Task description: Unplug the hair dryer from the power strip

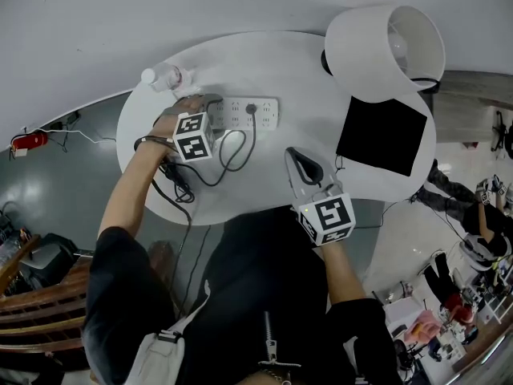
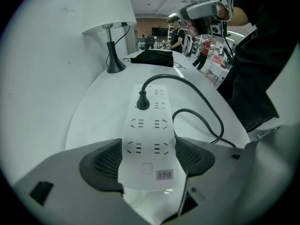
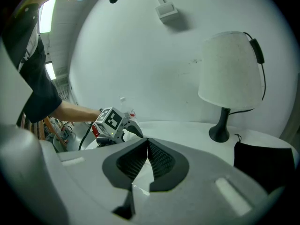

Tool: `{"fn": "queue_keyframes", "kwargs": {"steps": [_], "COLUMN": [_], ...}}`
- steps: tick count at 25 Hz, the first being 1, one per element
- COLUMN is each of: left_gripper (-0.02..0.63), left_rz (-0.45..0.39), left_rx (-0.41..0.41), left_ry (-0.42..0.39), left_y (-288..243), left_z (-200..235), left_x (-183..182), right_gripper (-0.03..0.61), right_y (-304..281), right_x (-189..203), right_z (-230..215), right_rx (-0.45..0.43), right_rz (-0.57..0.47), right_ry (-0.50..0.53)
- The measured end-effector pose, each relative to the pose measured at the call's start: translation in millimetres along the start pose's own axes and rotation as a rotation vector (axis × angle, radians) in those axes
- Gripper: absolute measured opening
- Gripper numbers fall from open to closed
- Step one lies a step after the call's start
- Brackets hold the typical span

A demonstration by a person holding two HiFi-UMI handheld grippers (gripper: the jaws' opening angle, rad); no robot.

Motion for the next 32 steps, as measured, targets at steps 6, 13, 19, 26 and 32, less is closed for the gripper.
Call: {"fn": "queue_keyframes", "kwargs": {"steps": [6,13,19,26,32], "left_gripper": [0.342,0.345,0.355,0.377,0.380], "left_rz": [0.002,0.049,0.065,0.087,0.104], "left_rx": [0.030,0.031,0.020,0.049,0.097], "left_ry": [-0.003,-0.008,-0.020,-0.003,-0.050], "left_y": [-3,-6,-5,-11,-16], "left_z": [2,3,2,7,9], "left_x": [-1,-6,-10,-12,-15], "right_gripper": [0.005,0.012,0.044,0.090,0.095], "right_y": [-7,-32,-51,-76,-90], "right_x": [0,1,2,16,24], "right_z": [-2,-1,0,-8,-12], "right_rx": [-0.002,-0.037,-0.050,-0.063,-0.077], "right_rz": [0.011,0.071,0.138,0.220,0.253], "right_ry": [-0.007,0.051,0.137,0.250,0.312]}}
Point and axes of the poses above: the fingertips, and each gripper's own axes: y backward along the fingers, z to its left, x out of its underside, the point moved 8 cm from there along y, backward along the fingers, and after that the axes turned 3 degrees about y, right-handed, at the moved point
